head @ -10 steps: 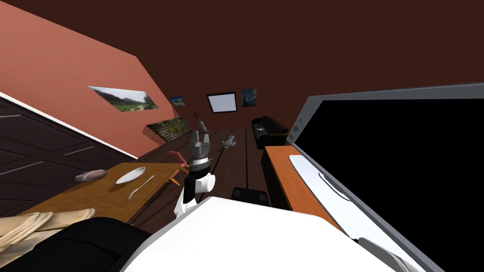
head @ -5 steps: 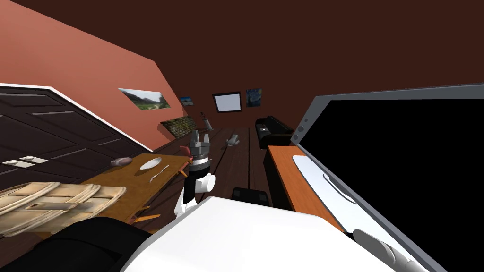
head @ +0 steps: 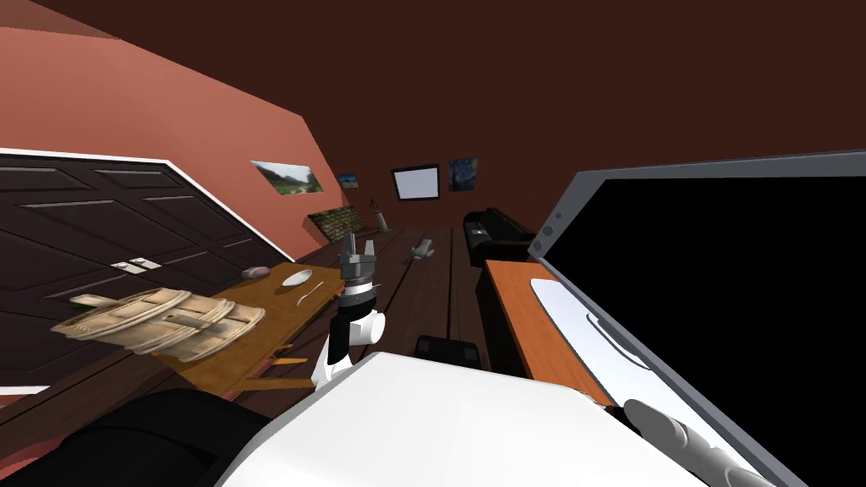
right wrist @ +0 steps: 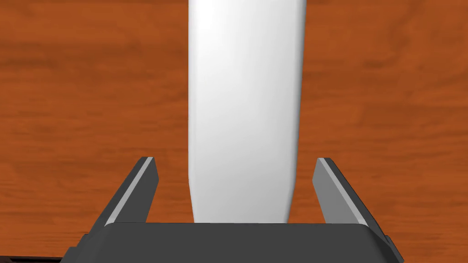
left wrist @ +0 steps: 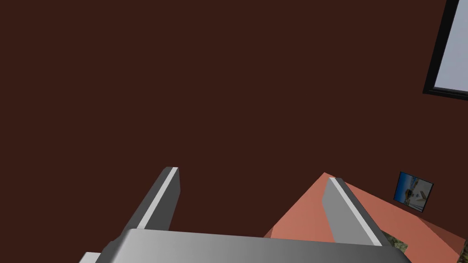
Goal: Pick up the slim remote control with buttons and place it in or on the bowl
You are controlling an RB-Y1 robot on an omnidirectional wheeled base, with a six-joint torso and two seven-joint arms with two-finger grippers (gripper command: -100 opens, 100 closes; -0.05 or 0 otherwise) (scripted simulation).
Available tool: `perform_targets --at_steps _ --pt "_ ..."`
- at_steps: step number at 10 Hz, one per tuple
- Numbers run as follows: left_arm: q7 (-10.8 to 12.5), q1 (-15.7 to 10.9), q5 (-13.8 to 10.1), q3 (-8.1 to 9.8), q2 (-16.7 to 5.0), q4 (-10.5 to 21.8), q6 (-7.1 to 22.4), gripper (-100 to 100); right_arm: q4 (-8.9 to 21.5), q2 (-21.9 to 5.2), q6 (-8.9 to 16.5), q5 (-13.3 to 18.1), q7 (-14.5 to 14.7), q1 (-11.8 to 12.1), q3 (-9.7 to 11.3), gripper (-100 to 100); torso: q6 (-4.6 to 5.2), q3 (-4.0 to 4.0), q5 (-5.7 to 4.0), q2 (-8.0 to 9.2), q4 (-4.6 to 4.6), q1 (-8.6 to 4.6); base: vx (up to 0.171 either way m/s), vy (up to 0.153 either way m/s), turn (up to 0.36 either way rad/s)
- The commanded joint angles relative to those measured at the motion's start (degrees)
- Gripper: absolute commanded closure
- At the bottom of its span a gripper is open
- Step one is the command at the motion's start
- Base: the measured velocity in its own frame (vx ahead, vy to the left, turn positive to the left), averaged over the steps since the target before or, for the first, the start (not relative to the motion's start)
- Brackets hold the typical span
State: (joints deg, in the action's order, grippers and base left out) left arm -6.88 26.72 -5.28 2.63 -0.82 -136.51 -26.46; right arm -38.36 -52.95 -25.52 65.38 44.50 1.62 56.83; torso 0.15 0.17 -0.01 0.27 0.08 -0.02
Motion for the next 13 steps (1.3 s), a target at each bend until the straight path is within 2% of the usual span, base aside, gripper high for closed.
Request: perform_targets --at_steps 1,5,6,7,11,12,13 --pt "0.0 0.0 0.0 0.00 0.0 0.0 0.0 0 0.0 0.0 0.0 0.0 0.0 0.0 0.0 100 0.00 0.00 0.00 0.00 0.00 0.00 -0.010 0.002 -0.005" --pt "0.0 0.0 0.0 0.00 0.0 0.0 0.0 0 0.0 0.0 0.0 0.0 0.0 0.1 0.0 100 -0.03 -0.14 -0.01 -0.25 -0.04 -0.05 0.000 0.000 0.000" --pt "0.0 0.0 0.0 0.00 0.0 0.0 0.0 0 0.0 0.0 0.0 0.0 0.0 0.1 0.0 0 -0.03 -0.15 0.00 -0.26 -0.04 -0.04 0.000 0.000 0.000" --pt "0.0 0.0 0.0 0.00 0.0 0.0 0.0 0 -1.7 -0.8 1.0 1.7 -0.8 1.1 0.1 100 -0.03 -0.15 0.00 -0.26 -0.05 -0.04 0.096 -0.012 -0.220" --pt "0.0 0.0 0.0 0.01 0.0 0.0 0.0 0 -11.8 -5.6 6.0 9.7 -5.8 6.3 1.2 100 0.00 -0.59 -0.03 -1.05 -0.19 -0.17 0.207 -0.031 -0.271" --pt "0.0 0.0 0.0 0.01 0.0 0.0 0.0 0 -12.8 -5.6 6.0 10.2 -5.8 6.3 1.2 100 0.04 -0.56 -0.01 -0.96 -0.21 -0.05 0.120 0.004 -0.109" --pt "0.0 0.0 0.0 0.01 0.0 0.0 0.0 0 -15.6 -6.8 7.2 12.3 -7.0 7.6 1.4 100 -0.04 -0.45 -0.01 -0.78 -0.16 -0.06 0.116 -0.019 -0.154"
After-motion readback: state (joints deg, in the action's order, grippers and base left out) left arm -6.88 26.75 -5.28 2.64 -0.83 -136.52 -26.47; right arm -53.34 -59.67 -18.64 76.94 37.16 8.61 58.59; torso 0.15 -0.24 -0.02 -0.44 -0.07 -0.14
